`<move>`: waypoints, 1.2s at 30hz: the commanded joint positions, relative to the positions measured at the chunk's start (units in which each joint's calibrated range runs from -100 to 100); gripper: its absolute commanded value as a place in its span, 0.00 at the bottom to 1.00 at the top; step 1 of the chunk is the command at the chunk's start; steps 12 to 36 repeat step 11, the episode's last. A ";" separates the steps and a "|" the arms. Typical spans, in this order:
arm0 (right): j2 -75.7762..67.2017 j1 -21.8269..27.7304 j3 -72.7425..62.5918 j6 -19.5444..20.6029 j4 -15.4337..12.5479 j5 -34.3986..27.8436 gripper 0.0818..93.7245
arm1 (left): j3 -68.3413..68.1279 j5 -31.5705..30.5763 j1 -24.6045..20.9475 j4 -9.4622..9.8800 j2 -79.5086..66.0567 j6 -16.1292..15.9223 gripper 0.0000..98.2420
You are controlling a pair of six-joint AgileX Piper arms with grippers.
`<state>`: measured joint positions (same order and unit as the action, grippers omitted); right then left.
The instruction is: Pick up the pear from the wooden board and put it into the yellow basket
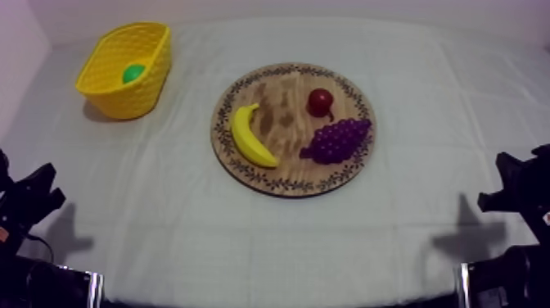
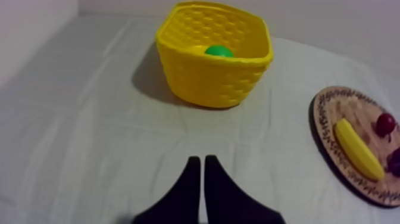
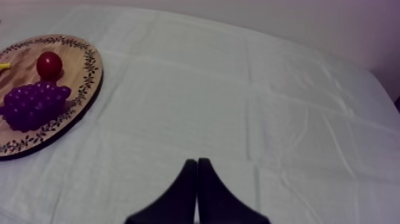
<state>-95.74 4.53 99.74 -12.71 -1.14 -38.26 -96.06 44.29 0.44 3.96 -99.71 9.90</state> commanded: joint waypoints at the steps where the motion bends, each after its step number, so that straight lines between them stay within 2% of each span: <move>1: -0.02 -0.01 0.04 -0.01 0.00 0.03 0.00 | -0.03 0.03 0.02 -0.01 -0.02 1.40 0.00; 36: -0.02 -0.01 0.04 -0.01 0.00 0.03 0.00 | -0.04 0.02 0.03 -0.03 -0.03 1.55 0.00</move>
